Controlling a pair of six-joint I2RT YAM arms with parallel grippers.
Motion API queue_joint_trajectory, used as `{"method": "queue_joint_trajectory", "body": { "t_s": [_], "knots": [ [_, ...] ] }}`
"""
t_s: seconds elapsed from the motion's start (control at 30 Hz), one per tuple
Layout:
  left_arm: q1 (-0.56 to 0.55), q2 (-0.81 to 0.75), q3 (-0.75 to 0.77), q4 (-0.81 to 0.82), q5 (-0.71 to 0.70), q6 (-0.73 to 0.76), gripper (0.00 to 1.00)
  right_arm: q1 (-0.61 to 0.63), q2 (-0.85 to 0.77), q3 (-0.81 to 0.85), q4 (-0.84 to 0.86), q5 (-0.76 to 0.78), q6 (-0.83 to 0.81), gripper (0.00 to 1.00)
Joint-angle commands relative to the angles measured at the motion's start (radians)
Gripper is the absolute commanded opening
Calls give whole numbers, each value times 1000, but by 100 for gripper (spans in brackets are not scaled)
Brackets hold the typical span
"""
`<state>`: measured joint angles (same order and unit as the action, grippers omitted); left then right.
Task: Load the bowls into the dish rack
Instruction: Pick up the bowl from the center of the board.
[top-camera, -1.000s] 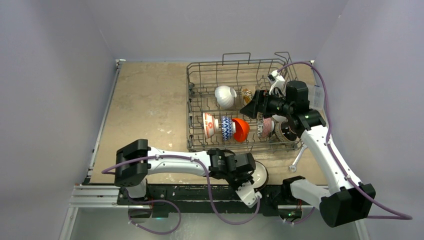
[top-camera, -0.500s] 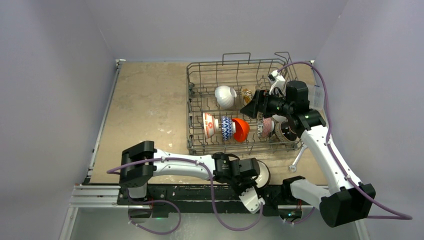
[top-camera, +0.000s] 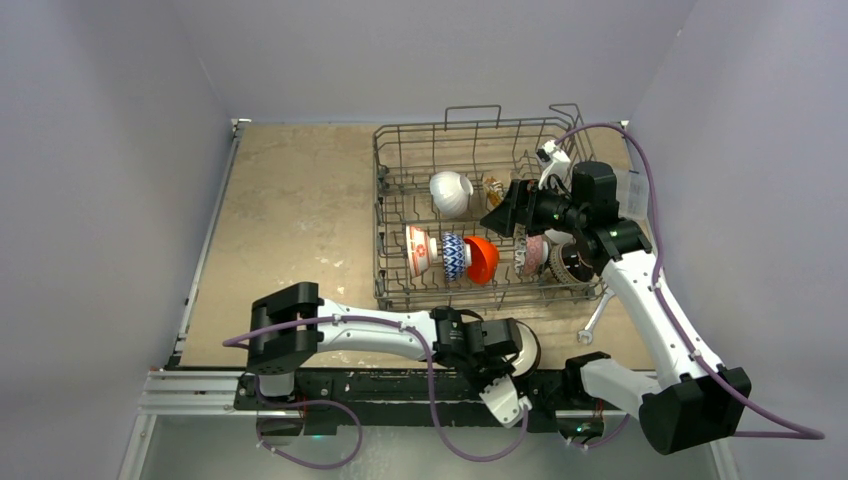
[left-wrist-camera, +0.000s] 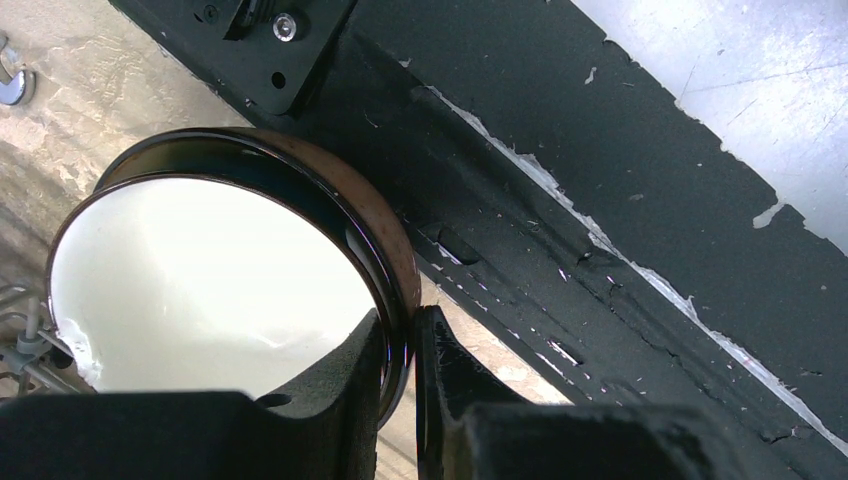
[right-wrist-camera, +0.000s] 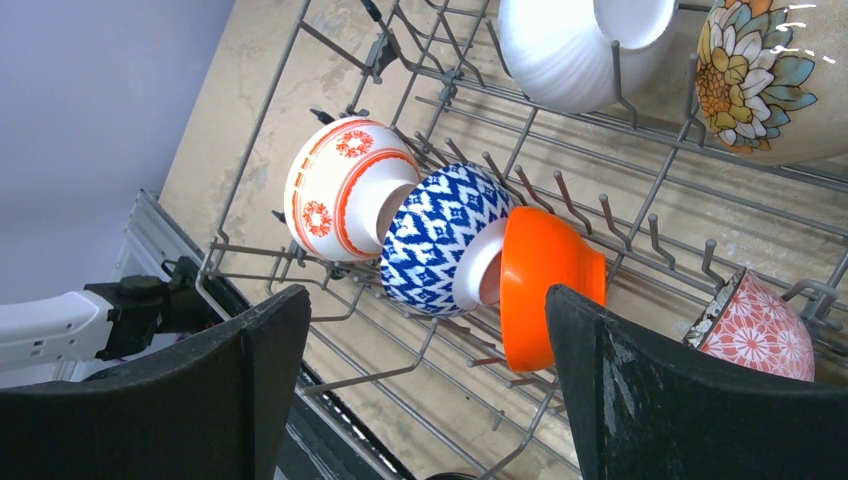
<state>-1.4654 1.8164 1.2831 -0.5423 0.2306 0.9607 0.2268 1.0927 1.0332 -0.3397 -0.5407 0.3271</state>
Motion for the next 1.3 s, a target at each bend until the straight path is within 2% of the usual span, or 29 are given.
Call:
{"method": "queue_joint_trajectory", "body": {
  "t_s": [0.0,0.27,0.6,0.73,0.83,1.0,1.07,1.17,1.27],
  "knots": [
    [-3,-52,27,15,29,-23,0,-4,-13,18,1,5,-21,90],
    [-2,-157,-34,17,-30,-66,0,-4,-16,16,-1,-3,-23,90],
    [-3,-299,-196,-5,-46,-174,0,-4,-12,7,6,-15,-27,90],
    [-3,-331,-239,31,-50,-234,18,-3,-9,5,8,-16,-27,90],
    [-3,-341,-249,60,-45,-279,35,-4,-8,8,6,-14,-27,90],
    [-3,-338,-227,83,-35,-356,42,-3,-13,7,1,-10,-29,90],
    [-3,-347,-232,122,-23,-390,60,-4,-12,4,2,-8,-28,90],
    [-3,-358,-253,210,-30,-467,64,-3,-13,1,4,-8,-29,90],
    [-3,-348,-261,292,-104,-572,64,-4,-13,0,4,-7,-30,90]
  ]
}}
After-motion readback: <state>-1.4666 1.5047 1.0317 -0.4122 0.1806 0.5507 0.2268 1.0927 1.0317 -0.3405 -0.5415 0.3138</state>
